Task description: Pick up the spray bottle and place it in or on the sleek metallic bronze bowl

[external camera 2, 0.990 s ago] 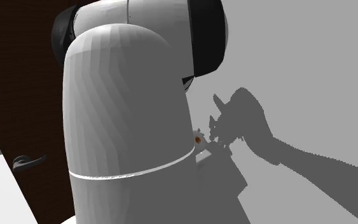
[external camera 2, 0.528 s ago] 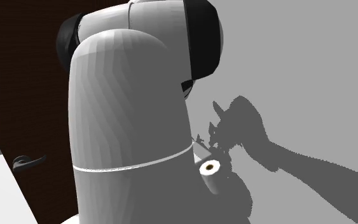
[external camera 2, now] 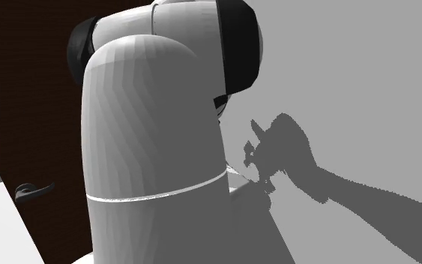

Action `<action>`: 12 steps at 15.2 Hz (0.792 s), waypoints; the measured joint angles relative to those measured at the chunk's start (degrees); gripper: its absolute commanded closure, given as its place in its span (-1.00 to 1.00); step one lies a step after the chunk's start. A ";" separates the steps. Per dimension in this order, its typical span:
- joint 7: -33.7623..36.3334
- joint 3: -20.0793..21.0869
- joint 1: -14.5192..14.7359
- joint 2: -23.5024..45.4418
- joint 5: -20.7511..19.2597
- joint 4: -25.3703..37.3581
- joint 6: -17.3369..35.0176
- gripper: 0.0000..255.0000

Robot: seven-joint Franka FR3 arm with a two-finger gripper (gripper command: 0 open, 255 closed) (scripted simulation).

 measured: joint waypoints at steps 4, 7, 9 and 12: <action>0.00 0.00 0.00 0.00 0.00 0.00 0.00 -1.00; 1.20 -1.30 0.34 -3.21 -2.21 -1.26 -1.76 -1.00; 2.02 -2.08 0.69 -5.64 -3.72 -2.53 -2.60 -1.00; 2.29 -2.30 0.78 -6.32 -4.20 -2.83 -2.93 -1.00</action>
